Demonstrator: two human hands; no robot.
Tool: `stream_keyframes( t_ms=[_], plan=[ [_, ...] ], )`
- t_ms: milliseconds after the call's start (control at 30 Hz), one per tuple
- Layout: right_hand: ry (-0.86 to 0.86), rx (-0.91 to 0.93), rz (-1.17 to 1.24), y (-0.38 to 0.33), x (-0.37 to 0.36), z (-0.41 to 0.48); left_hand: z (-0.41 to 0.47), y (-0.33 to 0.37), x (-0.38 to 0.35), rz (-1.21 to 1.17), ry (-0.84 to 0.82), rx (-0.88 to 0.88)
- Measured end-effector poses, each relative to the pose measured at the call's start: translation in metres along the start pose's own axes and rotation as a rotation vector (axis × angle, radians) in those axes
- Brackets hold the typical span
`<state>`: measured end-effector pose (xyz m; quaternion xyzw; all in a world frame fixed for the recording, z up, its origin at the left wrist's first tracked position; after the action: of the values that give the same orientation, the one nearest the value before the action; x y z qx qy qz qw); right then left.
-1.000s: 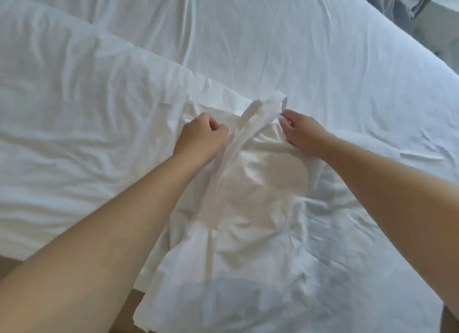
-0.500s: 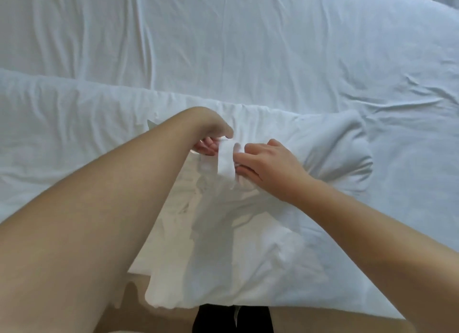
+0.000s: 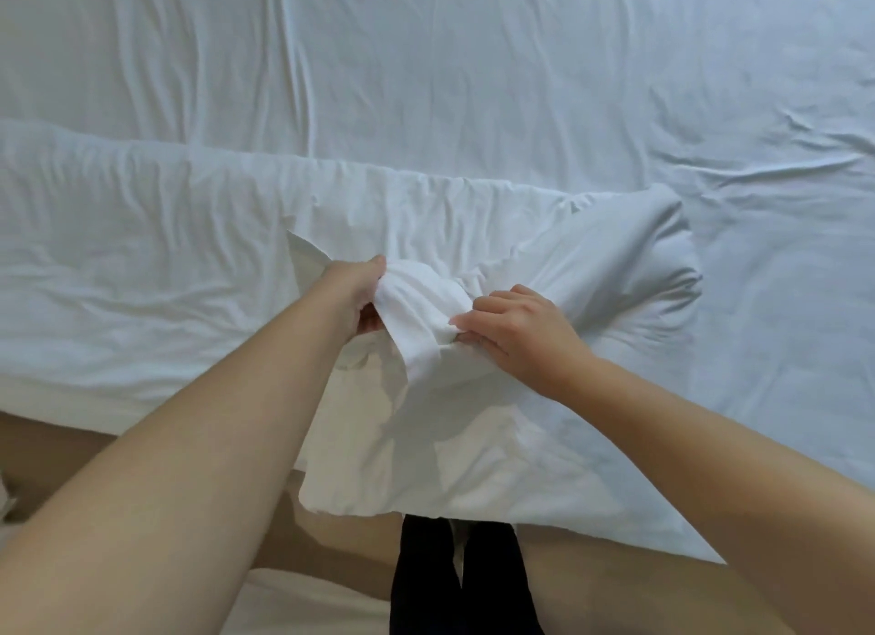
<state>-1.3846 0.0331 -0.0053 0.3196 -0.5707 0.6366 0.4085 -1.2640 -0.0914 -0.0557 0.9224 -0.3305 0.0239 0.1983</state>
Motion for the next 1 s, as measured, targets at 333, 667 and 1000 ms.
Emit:
stream_keyframes(
  t_ms=[333, 667, 1000],
  plan=[
    [-0.231, -0.618, -0.078, 0.082, -0.001, 0.006, 0.024, 0.052, 0.024, -0.082, -0.069, -0.319],
    [-0.459, -0.740, -0.211, 0.138, -0.072, -0.019, 0.090, 0.088, 0.074, 0.285, 0.626, -0.516],
    [-0.235, -0.668, -0.430, 0.180, -0.091, 0.016, 0.106, 0.052, -0.124, 1.464, 0.442, -1.173]
  ],
)
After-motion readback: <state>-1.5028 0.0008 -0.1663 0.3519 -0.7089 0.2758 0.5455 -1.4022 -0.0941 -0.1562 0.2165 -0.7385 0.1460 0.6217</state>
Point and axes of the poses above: each hand's wrist, its own z-axis towards the middle knuckle, its own x-axis out of the back of the hand, y = z × x, the point moved 8 cm from there along z, towards the middle knuckle, and after that the axes turned 1 degree about -y, right-handed, at the moved point
